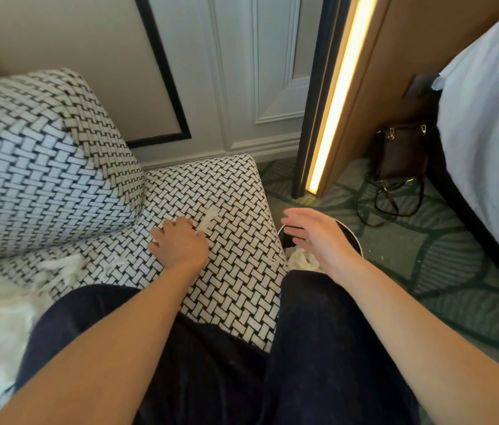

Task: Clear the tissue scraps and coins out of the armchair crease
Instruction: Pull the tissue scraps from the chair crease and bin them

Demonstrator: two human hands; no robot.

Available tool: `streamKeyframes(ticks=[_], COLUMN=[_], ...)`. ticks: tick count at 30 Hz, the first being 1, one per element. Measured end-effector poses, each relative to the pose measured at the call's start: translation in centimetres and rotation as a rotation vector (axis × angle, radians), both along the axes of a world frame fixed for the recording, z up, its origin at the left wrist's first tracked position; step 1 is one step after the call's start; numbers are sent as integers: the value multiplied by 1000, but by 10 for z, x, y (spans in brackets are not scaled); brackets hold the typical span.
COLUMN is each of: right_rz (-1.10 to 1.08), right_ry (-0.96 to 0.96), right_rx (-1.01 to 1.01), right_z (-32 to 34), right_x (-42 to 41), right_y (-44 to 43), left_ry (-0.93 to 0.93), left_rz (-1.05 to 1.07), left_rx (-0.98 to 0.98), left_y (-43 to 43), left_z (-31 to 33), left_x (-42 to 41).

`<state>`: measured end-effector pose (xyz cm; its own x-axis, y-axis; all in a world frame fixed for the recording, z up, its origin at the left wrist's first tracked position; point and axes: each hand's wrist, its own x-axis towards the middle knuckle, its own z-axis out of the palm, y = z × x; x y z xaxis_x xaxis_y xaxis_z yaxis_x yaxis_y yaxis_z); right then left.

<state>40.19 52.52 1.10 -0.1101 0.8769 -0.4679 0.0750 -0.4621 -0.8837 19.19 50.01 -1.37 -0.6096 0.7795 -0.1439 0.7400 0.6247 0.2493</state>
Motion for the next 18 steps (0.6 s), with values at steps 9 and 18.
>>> streamKeyframes(ticks=[9, 18], right_rz=[132, -142], right_ry=[-14, 44], right_rx=[55, 57], right_z=[-6, -9], right_x=[-36, -13], right_y=[-23, -9], left_ry=[-368, -640], left_rz=[-101, -444], left_rx=[237, 359], left_y=[1, 26], left_z=[-8, 16], left_x=[10, 93])
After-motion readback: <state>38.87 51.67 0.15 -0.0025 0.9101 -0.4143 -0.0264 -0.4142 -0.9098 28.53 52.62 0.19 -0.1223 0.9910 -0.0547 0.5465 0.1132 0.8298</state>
